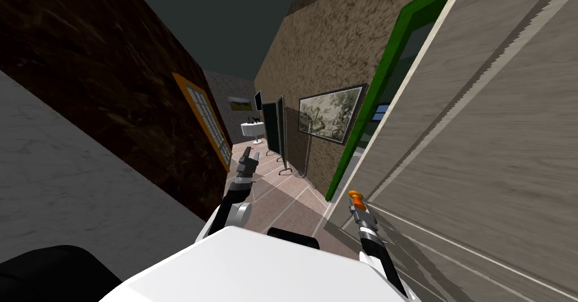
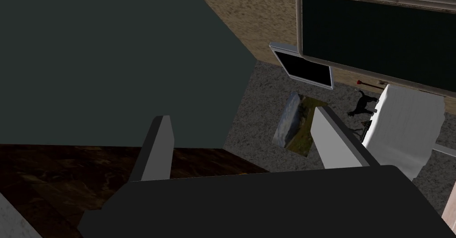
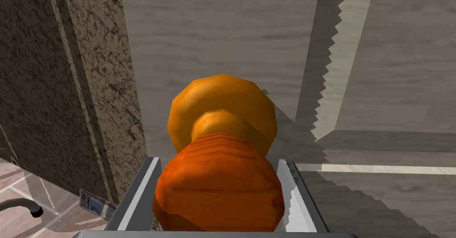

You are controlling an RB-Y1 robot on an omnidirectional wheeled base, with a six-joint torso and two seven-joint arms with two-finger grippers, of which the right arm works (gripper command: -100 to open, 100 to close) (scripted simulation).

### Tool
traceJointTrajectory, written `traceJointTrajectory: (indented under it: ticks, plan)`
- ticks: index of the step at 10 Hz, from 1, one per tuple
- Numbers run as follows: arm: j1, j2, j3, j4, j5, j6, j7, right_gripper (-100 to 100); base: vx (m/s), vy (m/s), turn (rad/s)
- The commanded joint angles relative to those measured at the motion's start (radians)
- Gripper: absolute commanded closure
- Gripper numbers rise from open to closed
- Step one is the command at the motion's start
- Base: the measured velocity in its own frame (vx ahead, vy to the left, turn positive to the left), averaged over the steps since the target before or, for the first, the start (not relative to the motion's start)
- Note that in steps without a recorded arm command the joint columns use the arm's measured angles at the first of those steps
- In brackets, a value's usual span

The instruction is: Pull the door open

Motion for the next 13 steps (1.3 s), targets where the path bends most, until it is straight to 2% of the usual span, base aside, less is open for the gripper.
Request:
traceJointTrajectory:
  ticks: [1,2,9,10,11,13]
  plan:
    - [0.000,0.000,0.000,0.000,0.000,0.000,0.000,100,-0.111,0.004,0.017]
    - [0.010,-0.008,0.023,-0.007,0.013,-0.005,-0.018,100,-0.158,-0.011,0.057]
    - [0.050,-0.060,0.120,-0.047,0.070,-0.044,-0.106,100,-0.241,-0.032,0.066]
    - [0.042,-0.052,0.113,-0.033,0.067,-0.043,-0.098,100,-0.112,-0.010,0.021]
    - [0.055,-0.063,0.139,-0.041,0.082,-0.056,-0.118,100,-0.179,-0.030,0.063]
    - [0.067,-0.079,0.162,-0.050,0.098,-0.072,-0.139,100,-0.214,-0.039,0.056]
